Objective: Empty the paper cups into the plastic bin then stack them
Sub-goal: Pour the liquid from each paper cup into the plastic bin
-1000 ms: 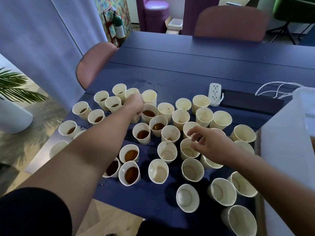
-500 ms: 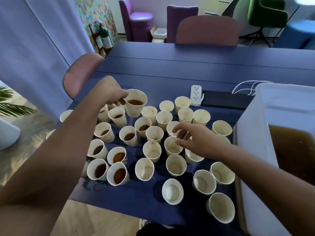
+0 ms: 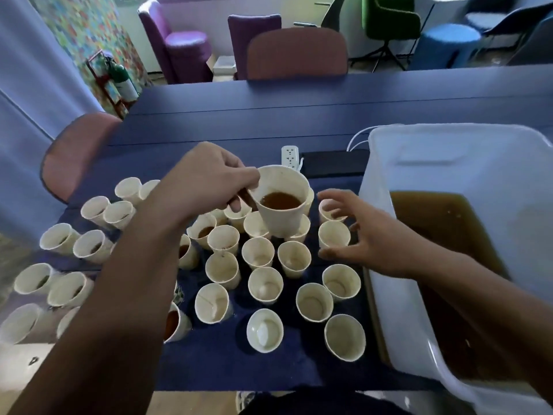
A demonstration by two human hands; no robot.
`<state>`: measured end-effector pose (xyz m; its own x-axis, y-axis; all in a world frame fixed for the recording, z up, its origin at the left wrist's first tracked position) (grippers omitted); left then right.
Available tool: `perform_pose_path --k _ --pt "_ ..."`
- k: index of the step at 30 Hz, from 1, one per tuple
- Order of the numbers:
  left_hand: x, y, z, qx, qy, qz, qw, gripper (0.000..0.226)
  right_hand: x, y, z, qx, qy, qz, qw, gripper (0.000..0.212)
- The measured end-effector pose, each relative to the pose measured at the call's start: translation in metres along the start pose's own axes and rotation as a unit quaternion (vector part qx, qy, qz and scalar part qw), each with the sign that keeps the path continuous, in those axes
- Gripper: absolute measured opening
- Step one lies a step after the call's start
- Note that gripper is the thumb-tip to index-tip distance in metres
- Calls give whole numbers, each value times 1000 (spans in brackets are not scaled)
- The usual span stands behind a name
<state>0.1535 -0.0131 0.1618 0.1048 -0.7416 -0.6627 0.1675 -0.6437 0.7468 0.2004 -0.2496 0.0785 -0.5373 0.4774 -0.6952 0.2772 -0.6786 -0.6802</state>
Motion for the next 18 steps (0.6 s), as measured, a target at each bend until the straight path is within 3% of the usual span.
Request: perform_pose_path --k 4,9,13,18 --pt "41 34 -1 24 -48 36 998 21 -8 13 14 -13 18 -61 998 92" --pt "81 63 -5 45 -91 73 992 22 -20 25 20 -32 78 -174 981 81" --pt "98 78 -9 78 -67 93 990 25 -29 37 23 -38 114 -208 971 66" --pt "121 89 -11 111 -30 195 974 37 -55 58 40 -16 171 -195 965 50"
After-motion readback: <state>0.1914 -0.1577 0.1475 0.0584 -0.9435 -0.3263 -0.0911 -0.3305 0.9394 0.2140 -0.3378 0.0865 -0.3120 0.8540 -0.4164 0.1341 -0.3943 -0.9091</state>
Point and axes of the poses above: each hand's wrist, its own z-axis away from the middle knuckle, its own x-axis out of the palm, y = z × x, the point moved 3 cm from there along -z, towards the middle knuckle, and after that the axes turned 11 degrees about x, right-handed, at the moved point
